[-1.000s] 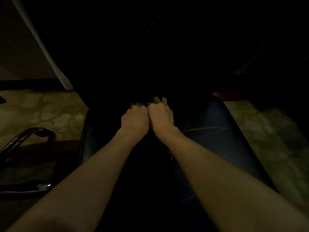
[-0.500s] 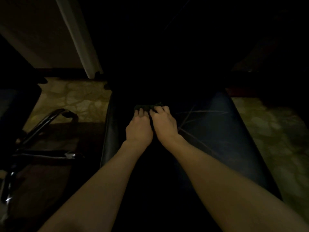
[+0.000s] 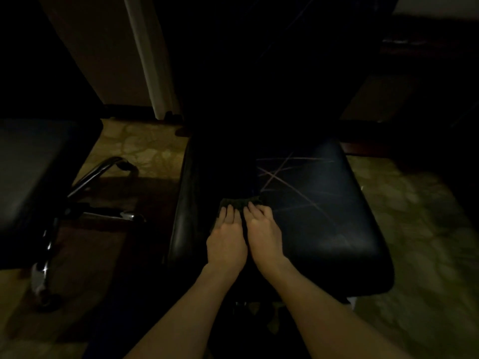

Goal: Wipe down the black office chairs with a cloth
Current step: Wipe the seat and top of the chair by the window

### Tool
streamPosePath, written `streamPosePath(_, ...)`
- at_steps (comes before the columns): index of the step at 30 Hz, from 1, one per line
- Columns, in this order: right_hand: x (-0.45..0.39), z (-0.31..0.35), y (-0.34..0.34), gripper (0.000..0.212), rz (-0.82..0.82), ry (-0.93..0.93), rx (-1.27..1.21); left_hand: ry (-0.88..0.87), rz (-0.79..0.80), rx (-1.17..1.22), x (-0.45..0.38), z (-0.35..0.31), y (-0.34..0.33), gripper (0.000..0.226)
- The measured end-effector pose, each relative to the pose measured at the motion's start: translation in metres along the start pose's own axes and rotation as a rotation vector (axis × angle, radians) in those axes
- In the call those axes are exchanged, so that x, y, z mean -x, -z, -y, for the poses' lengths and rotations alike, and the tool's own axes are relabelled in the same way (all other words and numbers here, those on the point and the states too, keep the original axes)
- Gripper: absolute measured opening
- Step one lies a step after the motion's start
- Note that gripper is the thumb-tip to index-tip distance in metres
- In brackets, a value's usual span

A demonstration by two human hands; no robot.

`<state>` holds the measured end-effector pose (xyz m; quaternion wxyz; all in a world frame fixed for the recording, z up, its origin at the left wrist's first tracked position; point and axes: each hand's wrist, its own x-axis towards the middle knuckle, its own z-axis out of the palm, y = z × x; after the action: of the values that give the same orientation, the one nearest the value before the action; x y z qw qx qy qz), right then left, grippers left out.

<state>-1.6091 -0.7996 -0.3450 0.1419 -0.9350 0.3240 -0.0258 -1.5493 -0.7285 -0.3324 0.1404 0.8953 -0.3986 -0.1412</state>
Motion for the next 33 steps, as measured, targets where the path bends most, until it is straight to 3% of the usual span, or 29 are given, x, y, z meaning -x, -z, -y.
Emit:
streamPosePath(13,0.095,-0.002,-0.016,0.064,-0.148,0.014,0.053,-0.03,-0.059,-0.009,0.096,-0.014,-0.028,0.063)
streamPosePath(25,0.069,0.006,-0.03,0.065,-0.269,0.141,0.119,-0.03,0.026,-0.15,0.078,0.007,-0.015,0.078)
streamPosePath(29,0.061,0.016,-0.035,0.074,-0.213,0.08,0.061,-0.095,0.003,-0.094,0.071,0.023,-0.008,0.074)
streamPosePath(33,0.067,0.014,-0.031,0.067,-0.23,0.057,0.049,-0.13,-0.053,-0.011,0.074,0.026,-0.018,0.074)
